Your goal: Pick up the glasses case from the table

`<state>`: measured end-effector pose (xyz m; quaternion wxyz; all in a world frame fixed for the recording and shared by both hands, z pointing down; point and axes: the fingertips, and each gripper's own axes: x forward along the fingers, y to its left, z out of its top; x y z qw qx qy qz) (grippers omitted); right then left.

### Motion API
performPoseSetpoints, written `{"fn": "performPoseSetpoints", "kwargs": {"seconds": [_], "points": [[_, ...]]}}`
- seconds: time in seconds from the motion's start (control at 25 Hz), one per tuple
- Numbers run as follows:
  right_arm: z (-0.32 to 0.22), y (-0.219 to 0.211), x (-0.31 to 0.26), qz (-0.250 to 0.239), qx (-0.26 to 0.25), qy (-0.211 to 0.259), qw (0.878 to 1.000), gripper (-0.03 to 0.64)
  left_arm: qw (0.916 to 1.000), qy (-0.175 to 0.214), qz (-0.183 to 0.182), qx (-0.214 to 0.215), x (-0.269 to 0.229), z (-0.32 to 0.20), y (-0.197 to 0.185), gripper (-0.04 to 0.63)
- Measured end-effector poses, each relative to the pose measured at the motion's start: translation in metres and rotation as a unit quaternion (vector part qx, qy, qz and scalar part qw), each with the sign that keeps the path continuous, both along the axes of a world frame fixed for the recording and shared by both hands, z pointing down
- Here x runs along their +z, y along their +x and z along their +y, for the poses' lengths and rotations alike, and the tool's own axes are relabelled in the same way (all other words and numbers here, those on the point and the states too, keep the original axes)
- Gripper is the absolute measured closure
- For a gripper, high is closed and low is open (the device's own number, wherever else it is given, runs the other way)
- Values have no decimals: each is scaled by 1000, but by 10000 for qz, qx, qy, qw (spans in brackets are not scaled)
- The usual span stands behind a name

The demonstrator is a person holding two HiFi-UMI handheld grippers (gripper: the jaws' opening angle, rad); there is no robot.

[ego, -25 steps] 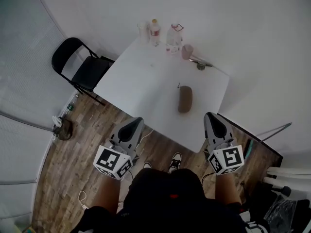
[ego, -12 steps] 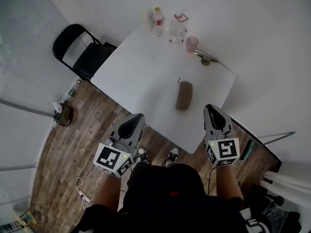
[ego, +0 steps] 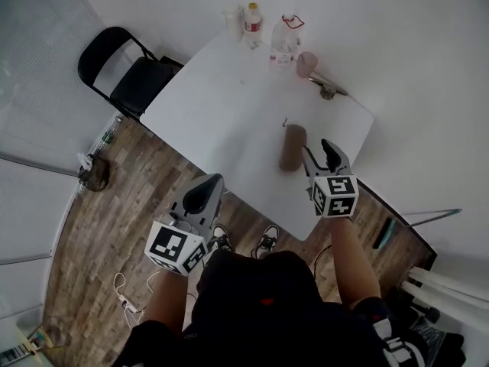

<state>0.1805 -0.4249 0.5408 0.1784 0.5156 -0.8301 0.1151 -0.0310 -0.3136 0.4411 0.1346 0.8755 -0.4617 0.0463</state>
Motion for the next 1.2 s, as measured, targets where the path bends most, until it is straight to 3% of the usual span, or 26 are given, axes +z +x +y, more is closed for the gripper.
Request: {"fn": "performPoseSetpoints", "kwargs": {"seconds": [0.12,0.24,0.44,0.6,0.92,1.2], "points": [[-20,-4,47,-263,84,-769,9967,337,9999,-77,-16,-78,7,1,-7,572],[-35,-7,90,-187,191,-1360,9903,285,9996,-191,-25,-187,14,4,-15,572],[-58,-4,145,22,487,-1970,9792,255,9990,-307,-113,-312,22,8,-23,572],[-69,0,161,300,823,-2133,9731,239,9982,-389,-153,-419,28,13,-31,572],[-76,-10,183,73,1060,-2448,9637,218,9973,-482,-136,-545,34,21,-46,572],[-78,-13,187,168,1237,-2456,9613,215,9974,-492,-106,-520,33,19,-57,572]]}}
